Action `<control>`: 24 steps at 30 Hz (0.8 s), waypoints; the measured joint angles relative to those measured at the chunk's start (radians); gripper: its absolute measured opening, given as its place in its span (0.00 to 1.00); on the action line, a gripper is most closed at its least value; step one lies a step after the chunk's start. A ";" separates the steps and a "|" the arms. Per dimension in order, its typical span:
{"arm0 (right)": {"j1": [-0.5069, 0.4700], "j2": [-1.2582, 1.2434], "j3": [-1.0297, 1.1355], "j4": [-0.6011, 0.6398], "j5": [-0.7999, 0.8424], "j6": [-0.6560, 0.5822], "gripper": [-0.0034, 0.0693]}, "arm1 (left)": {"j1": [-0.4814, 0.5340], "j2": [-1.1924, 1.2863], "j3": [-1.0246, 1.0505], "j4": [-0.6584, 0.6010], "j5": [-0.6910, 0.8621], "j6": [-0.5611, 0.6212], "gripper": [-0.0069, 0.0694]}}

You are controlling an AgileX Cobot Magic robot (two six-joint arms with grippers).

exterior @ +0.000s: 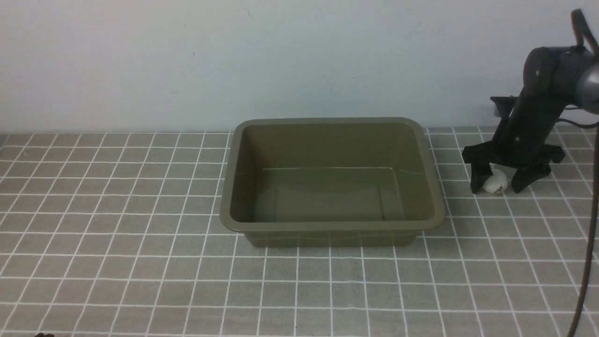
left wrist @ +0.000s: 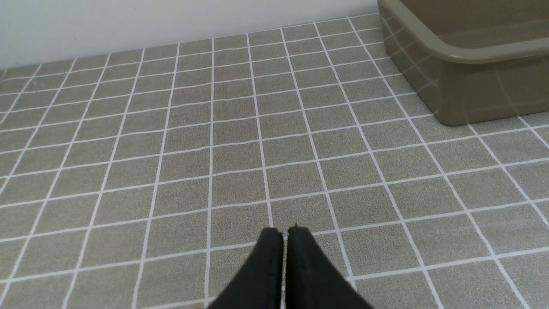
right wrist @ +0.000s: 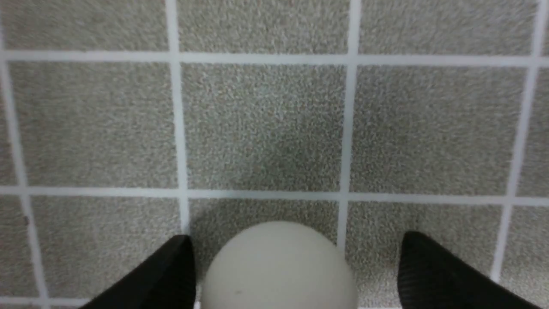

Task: Put the table tennis balls into the box on the grey coffee tablecloth.
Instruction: 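Reach for and grasp a ping pong ball on the table, then release the ping pong ball into the bin and lift the gripper away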

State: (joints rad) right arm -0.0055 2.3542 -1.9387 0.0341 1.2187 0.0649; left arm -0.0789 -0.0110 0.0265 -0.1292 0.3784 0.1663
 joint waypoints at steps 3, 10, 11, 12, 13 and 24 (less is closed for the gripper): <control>0.000 0.000 0.000 0.001 -0.015 -0.003 0.56 | 0.000 0.000 0.000 0.000 0.000 0.000 0.08; 0.000 -0.046 0.000 0.000 0.007 -0.027 0.54 | 0.000 0.000 0.000 0.000 0.000 0.000 0.08; 0.000 -0.070 0.000 0.000 0.007 -0.029 0.54 | 0.000 0.000 0.000 0.000 0.000 0.000 0.08; 0.000 -0.100 0.000 0.003 0.007 -0.030 0.54 | 0.000 0.000 0.000 0.000 0.000 0.000 0.08; 0.001 -0.143 0.002 0.018 0.007 -0.034 0.54 | 0.000 0.000 0.000 0.000 0.000 0.000 0.08; 0.253 -0.427 0.001 0.275 0.025 -0.110 0.54 | 0.000 0.000 0.000 0.000 0.000 0.000 0.08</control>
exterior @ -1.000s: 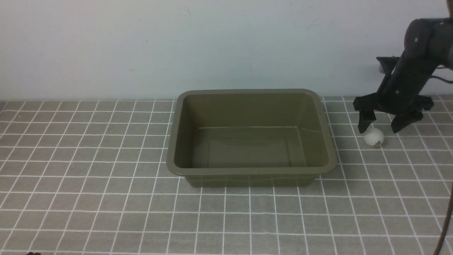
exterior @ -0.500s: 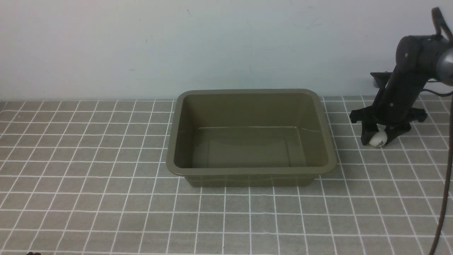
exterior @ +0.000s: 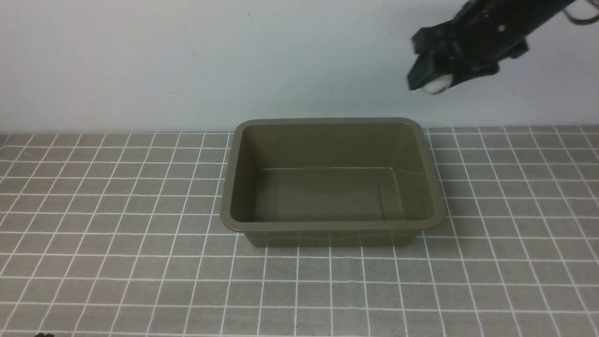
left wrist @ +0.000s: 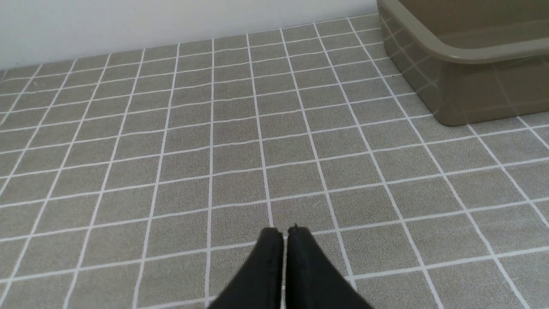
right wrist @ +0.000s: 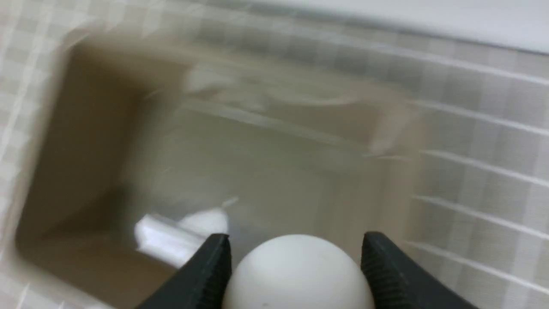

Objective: Put the table tennis balls into the box on the grey coffee tablecloth.

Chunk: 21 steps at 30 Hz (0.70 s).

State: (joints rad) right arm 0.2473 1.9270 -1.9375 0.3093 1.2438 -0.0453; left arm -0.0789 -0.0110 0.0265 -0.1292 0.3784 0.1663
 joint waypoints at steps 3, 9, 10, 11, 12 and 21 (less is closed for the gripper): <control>0.081 0.035 0.000 -0.042 0.004 0.002 0.55 | 0.000 0.000 0.000 0.000 0.000 0.000 0.08; 0.129 0.081 0.002 -0.142 0.008 0.074 0.90 | 0.000 0.000 0.000 0.000 0.000 0.000 0.08; 0.129 0.080 0.002 -0.147 0.008 0.075 0.94 | 0.000 0.000 0.000 0.000 0.001 0.000 0.08; 0.129 0.078 0.002 -0.150 0.008 0.075 0.95 | 0.000 0.000 0.000 0.000 0.001 0.000 0.08; 0.129 0.073 0.002 -0.152 0.008 0.075 0.97 | 0.000 0.000 0.000 0.000 0.001 0.000 0.08; 0.129 -0.250 0.074 -0.139 0.009 0.070 0.56 | 0.000 0.000 0.000 0.000 0.001 0.000 0.08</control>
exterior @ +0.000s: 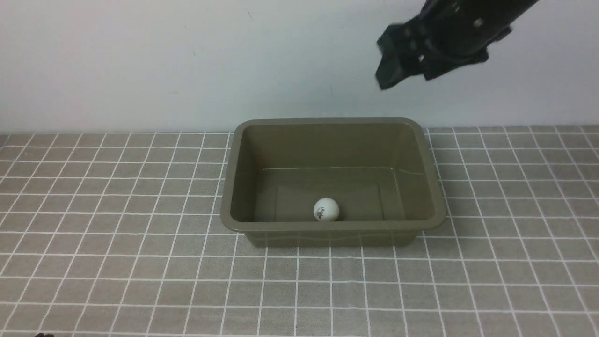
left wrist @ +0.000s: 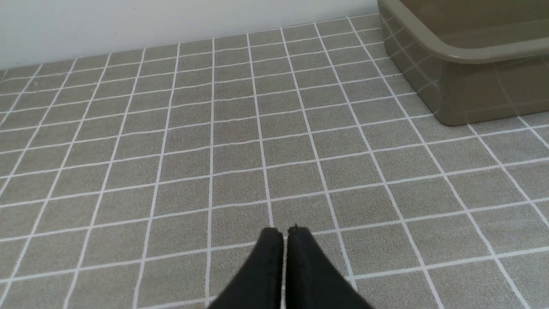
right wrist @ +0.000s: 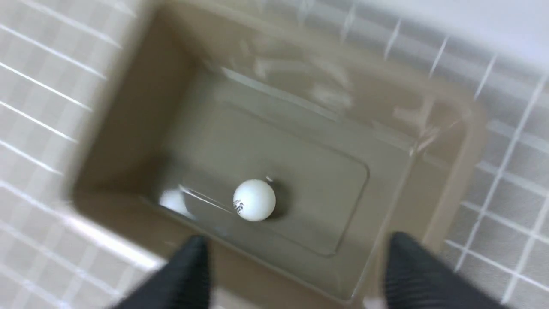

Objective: Put the table tennis balls into the box on the grey coffee tablecloth.

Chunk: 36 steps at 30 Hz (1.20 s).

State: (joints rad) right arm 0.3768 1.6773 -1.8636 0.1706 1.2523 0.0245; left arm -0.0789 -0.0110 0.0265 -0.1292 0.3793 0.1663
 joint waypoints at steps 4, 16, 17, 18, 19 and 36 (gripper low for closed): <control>0.000 -0.246 0.114 0.007 0.000 0.000 0.18 | 0.000 0.000 0.000 0.000 0.000 0.000 0.08; 0.000 -1.203 0.983 -0.008 -0.625 0.037 0.03 | 0.000 0.000 0.000 0.000 0.000 0.000 0.08; 0.000 -1.287 1.080 -0.011 -0.679 0.037 0.03 | 0.000 0.000 0.000 0.000 0.000 0.000 0.08; 0.000 -1.336 1.111 -0.011 -0.697 0.037 0.03 | 0.000 0.000 0.000 0.000 0.000 0.000 0.08; 0.000 -1.368 1.155 -0.012 -0.722 0.037 0.03 | 0.000 0.000 0.000 0.000 0.000 0.000 0.08; 0.000 -1.692 1.497 -0.030 -0.797 0.067 0.03 | 0.000 -0.001 0.000 0.001 0.000 0.000 0.08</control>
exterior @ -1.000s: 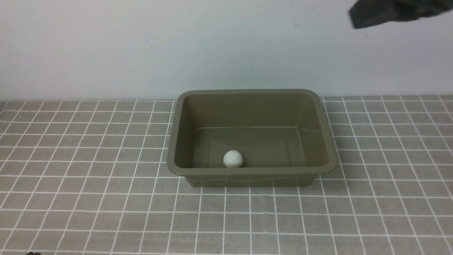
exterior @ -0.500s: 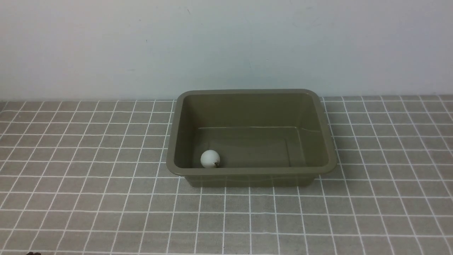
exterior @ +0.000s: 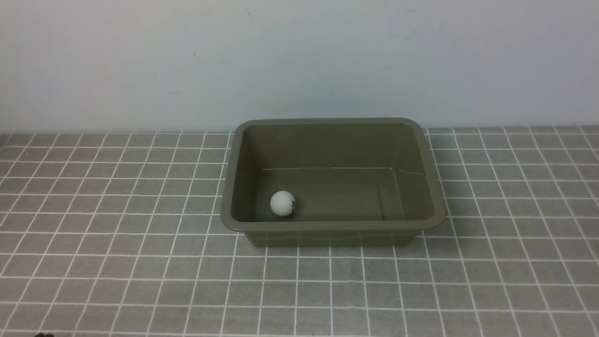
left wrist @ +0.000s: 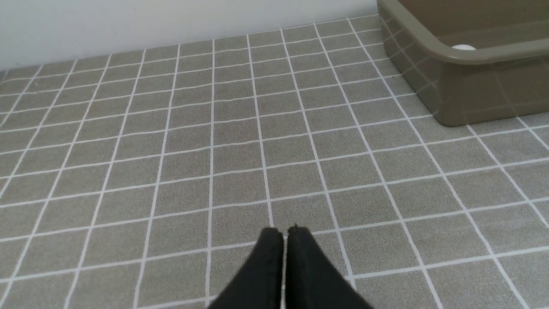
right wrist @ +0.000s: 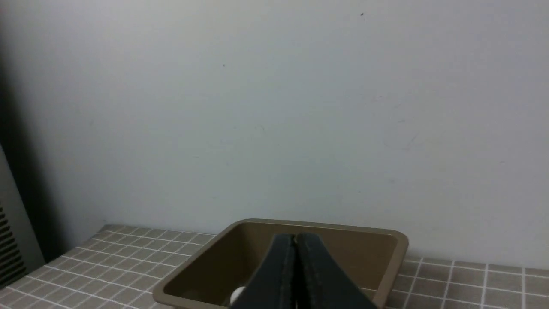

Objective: Put the table tennis balls into the box on the grey coffee tablecloth.

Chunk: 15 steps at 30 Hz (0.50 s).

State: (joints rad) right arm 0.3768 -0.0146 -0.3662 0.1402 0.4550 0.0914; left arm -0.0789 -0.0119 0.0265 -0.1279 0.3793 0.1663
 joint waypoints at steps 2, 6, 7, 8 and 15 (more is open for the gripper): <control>0.000 0.000 0.000 -0.036 0.011 0.000 0.03 | 0.000 0.000 0.000 0.000 0.000 0.000 0.08; -0.005 0.000 0.006 -0.092 0.041 0.000 0.03 | 0.000 0.000 0.000 0.000 0.000 0.000 0.08; -0.020 0.000 0.011 -0.108 0.044 0.000 0.03 | 0.000 0.000 0.000 0.000 0.000 0.000 0.08; -0.037 0.000 0.016 -0.117 0.045 0.000 0.03 | 0.000 0.000 0.000 0.000 0.000 0.000 0.08; -0.345 0.000 0.203 -0.151 0.041 0.000 0.03 | 0.000 0.000 0.000 0.000 0.000 0.000 0.08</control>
State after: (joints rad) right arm 0.0313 -0.0146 -0.1628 -0.0107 0.4961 0.0914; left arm -0.0789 -0.0119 0.0265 -0.1279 0.3793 0.1663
